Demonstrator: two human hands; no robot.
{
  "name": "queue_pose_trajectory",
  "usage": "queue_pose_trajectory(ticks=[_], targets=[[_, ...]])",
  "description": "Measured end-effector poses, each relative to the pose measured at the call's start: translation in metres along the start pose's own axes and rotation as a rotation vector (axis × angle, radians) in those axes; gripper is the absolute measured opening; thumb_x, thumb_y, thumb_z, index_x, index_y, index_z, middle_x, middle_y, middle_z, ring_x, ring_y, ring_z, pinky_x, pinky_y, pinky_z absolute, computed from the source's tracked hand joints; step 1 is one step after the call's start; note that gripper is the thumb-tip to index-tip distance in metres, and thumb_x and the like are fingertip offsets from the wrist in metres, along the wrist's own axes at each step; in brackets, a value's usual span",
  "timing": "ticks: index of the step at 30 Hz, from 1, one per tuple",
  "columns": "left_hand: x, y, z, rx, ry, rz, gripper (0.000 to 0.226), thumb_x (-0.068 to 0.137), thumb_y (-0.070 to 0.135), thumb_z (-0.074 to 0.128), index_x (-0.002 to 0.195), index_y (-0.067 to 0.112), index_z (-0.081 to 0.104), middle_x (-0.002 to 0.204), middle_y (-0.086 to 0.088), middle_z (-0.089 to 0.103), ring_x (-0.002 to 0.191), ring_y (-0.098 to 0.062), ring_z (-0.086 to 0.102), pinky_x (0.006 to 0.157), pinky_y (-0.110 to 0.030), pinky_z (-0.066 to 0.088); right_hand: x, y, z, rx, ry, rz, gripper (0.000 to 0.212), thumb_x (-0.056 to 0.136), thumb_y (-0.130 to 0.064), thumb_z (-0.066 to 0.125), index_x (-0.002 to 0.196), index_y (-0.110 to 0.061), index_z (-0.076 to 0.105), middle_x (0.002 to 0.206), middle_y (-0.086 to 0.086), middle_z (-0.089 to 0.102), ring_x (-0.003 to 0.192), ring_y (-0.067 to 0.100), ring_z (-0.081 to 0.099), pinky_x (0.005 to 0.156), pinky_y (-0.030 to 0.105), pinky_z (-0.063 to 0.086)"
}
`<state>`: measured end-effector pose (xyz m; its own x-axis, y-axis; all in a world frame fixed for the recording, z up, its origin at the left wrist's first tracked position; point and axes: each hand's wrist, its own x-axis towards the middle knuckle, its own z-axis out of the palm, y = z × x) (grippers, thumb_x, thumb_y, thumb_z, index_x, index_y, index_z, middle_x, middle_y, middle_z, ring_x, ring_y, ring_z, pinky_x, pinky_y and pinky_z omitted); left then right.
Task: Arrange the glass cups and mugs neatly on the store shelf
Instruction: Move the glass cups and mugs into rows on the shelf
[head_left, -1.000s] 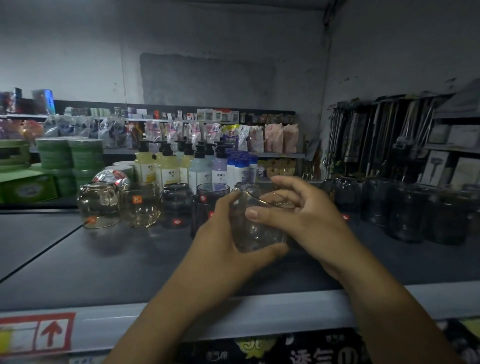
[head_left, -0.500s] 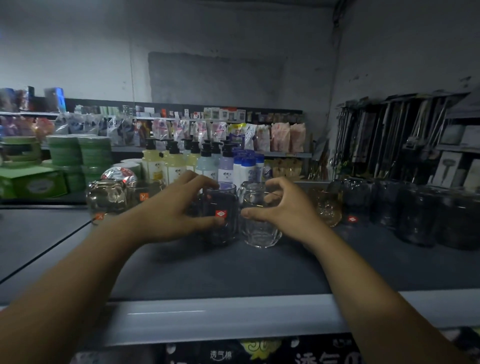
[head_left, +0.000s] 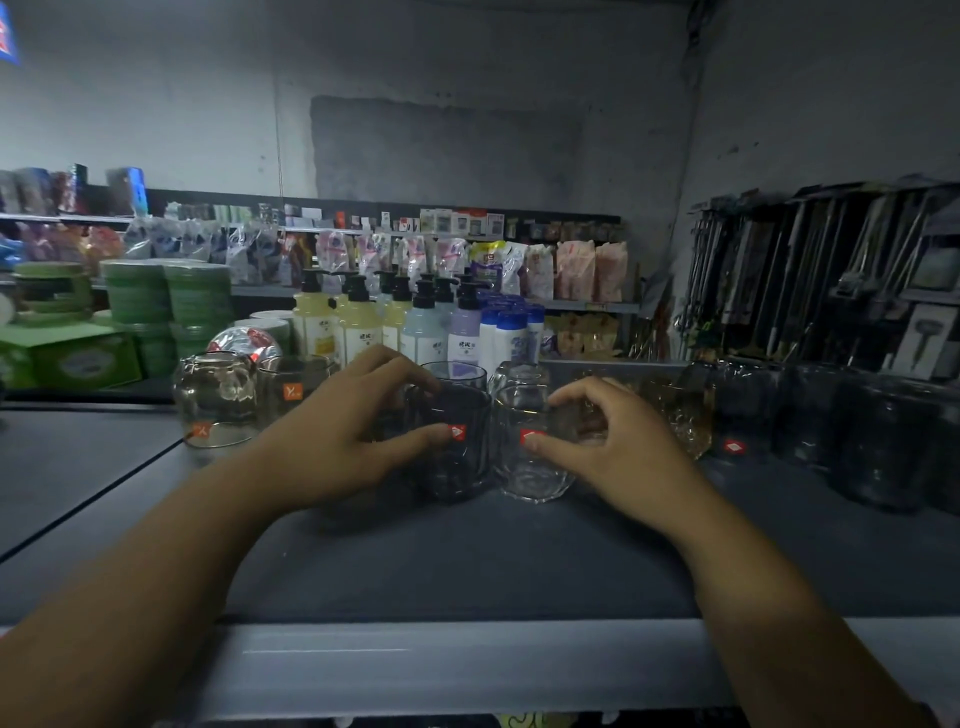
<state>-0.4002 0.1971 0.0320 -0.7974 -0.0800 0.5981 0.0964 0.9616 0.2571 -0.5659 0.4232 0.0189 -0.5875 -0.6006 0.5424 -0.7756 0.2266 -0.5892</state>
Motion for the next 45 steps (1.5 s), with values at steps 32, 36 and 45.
queue_pose_trajectory(ticks=[32,36,45], targets=[[0.072,-0.006,0.001,-0.137,-0.168,-0.314,0.013,0.093,0.021,0.069,0.1,0.024,0.08,0.095,0.009,0.076,0.088,-0.003,0.067,0.07,-0.016,0.045,0.113,-0.012,-0.012,-0.371,-0.532,-0.086,0.048,0.087,-0.018,0.076,0.132,-0.028,0.064,0.136,-0.005,0.056,0.124,0.014,0.052,0.104,0.033,0.042],[0.071,-0.005,0.003,-0.171,-0.143,-0.332,0.014,0.093,0.019,0.069,0.1,0.022,0.081,0.098,0.007,0.077,0.091,-0.007,0.069,0.078,-0.02,0.051,0.11,-0.008,-0.012,-0.322,-0.514,-0.103,0.048,0.086,-0.015,0.078,0.13,-0.029,0.067,0.135,-0.007,0.059,0.124,0.011,0.053,0.106,0.03,0.04],[0.06,0.014,-0.016,-0.162,-0.097,-0.305,0.015,0.096,0.018,0.067,0.108,0.017,0.076,0.103,0.008,0.075,0.078,-0.003,0.072,0.074,-0.023,0.056,0.082,-0.022,-0.027,-0.26,-0.332,-0.095,0.028,0.09,-0.021,0.075,0.118,-0.021,0.074,0.115,-0.007,0.071,0.105,0.005,0.065,0.1,0.039,0.055]])
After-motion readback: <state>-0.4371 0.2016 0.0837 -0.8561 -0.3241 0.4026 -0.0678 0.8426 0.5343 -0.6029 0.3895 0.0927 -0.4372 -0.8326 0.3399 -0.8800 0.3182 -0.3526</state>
